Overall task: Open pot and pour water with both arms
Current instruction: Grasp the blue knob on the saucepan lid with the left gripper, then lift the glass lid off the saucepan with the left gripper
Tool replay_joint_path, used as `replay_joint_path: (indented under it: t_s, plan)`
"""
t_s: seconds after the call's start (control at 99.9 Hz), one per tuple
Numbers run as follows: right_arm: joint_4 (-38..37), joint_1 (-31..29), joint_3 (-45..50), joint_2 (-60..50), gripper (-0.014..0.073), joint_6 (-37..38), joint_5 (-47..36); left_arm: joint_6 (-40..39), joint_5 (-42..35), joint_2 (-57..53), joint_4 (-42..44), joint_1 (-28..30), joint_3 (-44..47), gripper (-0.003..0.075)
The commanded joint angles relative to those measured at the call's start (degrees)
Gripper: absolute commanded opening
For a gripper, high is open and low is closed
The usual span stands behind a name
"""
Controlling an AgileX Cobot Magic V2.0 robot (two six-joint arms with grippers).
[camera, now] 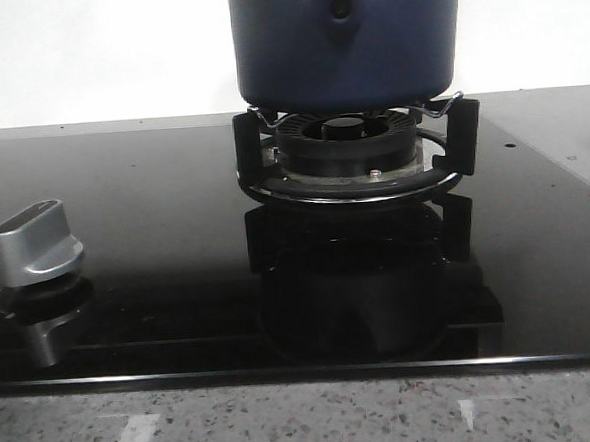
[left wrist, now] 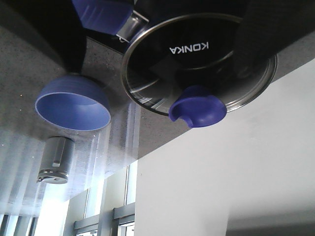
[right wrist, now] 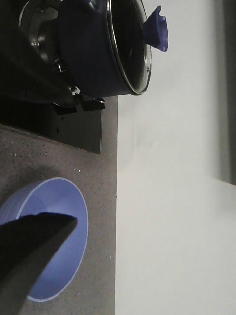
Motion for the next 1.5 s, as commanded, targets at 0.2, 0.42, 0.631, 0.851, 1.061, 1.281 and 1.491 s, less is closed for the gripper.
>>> replay_joint_path:
  t_s: [0.2, 0.42, 0.631, 0.851, 1.061, 1.281, 1.491]
  plan:
    - [-0.38, -0.29, -1.87, 1.43, 0.0435, -0.55, -3.37, 9.35, 8.03, 9.77, -9.77, -1.02, -9.45, 0.0571]
    - [-0.38, -0.29, -1.87, 1.43, 0.0435, -0.55, -3.37, 9.43, 8.68, 16.56, -10.03, -3.40, -14.33, 0.0571]
    - [-0.38, -0.29, -1.87, 1.43, 0.0435, -0.55, -3.37, 9.43, 7.61, 21.43, -10.30, -4.72, -18.17, 0.0571]
    - [-0.38, -0.29, -1.87, 1.43, 0.0435, -0.55, -3.15, 9.57, 7.04, 25.02, -14.77, -4.72, -19.90, 0.0571]
    - [-0.38, -0.29, -1.87, 1.43, 0.0435, -0.55, -3.03, 9.57, 5.38, 26.45, -15.00, -5.08, -20.71, 0.0571]
    - [-0.38, -0.29, -1.87, 1.43, 0.0435, -0.55, -2.32, 14.40, 4.64, 26.34, -17.52, -5.29, -21.26, 0.0572]
    - [-0.38, -0.29, -1.87, 1.43, 0.0435, -0.55, -0.82, 14.50, -0.53, 26.34, -17.52, -5.29, -23.67, 0.0573]
